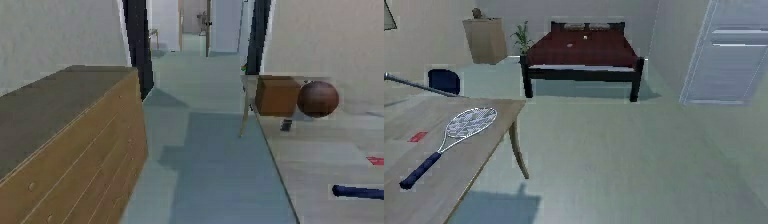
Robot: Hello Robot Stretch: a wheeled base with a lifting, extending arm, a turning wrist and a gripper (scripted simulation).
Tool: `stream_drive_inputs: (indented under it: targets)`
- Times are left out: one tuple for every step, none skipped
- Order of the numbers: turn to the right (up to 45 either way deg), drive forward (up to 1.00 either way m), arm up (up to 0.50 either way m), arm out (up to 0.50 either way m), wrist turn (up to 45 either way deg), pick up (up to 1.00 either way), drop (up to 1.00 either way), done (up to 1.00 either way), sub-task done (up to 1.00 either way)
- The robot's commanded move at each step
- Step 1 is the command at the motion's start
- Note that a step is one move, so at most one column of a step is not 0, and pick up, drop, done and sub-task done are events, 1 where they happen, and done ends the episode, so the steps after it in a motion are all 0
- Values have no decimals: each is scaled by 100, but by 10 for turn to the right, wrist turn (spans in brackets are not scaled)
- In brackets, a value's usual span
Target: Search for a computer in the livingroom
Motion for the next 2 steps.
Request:
stream_drive_inputs:
  targets:
    - [0,100,0,0,0,0,0,0,0]
    - [0,100,0,0,0,0,0,0,0]
